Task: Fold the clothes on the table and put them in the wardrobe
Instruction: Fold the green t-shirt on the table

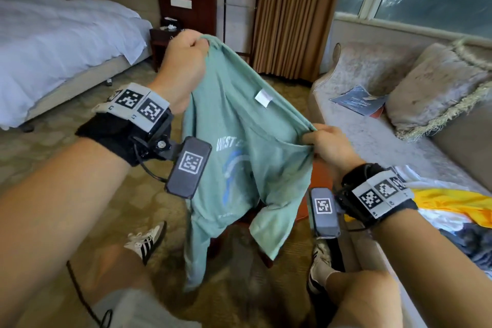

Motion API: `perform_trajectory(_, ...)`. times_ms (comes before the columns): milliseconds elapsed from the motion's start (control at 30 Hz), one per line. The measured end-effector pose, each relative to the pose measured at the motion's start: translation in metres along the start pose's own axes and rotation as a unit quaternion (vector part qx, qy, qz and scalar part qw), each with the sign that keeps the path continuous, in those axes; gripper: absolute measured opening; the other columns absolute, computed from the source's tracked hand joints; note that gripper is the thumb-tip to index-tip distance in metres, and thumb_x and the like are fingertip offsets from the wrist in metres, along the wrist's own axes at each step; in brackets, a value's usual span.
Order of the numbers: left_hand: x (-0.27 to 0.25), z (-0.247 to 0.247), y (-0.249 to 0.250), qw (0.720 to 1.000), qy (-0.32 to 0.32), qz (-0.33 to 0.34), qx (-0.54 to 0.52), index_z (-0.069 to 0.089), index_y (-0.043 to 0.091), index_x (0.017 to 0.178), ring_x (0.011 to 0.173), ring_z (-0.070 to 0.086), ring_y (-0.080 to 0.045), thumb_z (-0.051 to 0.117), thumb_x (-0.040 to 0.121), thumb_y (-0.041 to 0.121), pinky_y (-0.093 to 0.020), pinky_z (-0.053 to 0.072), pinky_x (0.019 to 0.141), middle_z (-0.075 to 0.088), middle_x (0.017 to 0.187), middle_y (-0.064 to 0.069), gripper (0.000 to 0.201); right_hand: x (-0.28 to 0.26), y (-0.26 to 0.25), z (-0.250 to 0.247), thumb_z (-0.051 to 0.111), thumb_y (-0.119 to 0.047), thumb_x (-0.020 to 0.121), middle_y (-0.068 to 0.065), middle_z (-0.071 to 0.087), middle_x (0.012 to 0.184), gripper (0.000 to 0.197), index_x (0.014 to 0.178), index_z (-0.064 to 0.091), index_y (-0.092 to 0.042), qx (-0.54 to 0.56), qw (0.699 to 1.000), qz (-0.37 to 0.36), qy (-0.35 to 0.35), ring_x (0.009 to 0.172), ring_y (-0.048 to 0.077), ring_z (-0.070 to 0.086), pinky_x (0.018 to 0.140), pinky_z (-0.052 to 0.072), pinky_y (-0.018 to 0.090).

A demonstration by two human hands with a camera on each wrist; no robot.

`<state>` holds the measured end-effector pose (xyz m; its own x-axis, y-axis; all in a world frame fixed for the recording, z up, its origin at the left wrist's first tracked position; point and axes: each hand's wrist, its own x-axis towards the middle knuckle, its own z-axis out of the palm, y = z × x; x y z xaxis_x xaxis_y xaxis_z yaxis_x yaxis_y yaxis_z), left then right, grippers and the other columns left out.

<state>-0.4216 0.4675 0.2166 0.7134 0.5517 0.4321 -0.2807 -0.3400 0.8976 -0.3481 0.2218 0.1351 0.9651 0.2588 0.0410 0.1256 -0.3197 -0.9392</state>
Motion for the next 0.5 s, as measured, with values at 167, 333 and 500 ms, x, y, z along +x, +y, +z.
perform_trajectory(167,-0.018,-0.007,0.002,0.998,-0.053,0.004,0.030,0.059,0.026,0.079,0.078,0.052,-0.011,0.048,0.098,0.015,-0.026,0.042,0.072,0.055,0.079,0.004,0.025,-0.009,-0.014,-0.005,0.050,-0.011,0.097,-0.015,0.049,0.042,0.032,0.067,0.055,-0.023,0.150,0.985,-0.004,0.084,0.040,0.003,0.043,0.037,0.029,0.015)
perform_trajectory(333,-0.029,-0.023,0.000,0.998,-0.052,0.001,0.042,0.061,0.025,0.081,0.089,0.056,-0.016,0.050,0.098,0.016,-0.031,0.045,0.080,0.059,0.085,0.003,0.022,-0.021,-0.024,-0.018,0.047,-0.022,0.098,-0.005,0.065,0.099,0.022,0.088,0.065,-0.028,0.071,0.989,-0.040,0.120,0.085,0.013,0.056,0.068,0.041,0.026)
perform_trajectory(500,-0.033,-0.037,0.010,0.995,-0.024,0.044,0.086,0.064,0.018,0.087,0.079,0.052,-0.011,0.051,0.096,0.016,-0.028,0.041,0.077,0.056,0.076,0.009,0.016,-0.043,-0.046,-0.032,0.047,-0.018,0.093,-0.007,0.069,0.120,0.036,0.114,0.075,-0.027,0.057,0.972,-0.128,0.190,0.115,0.010,0.059,0.103,0.046,0.032)
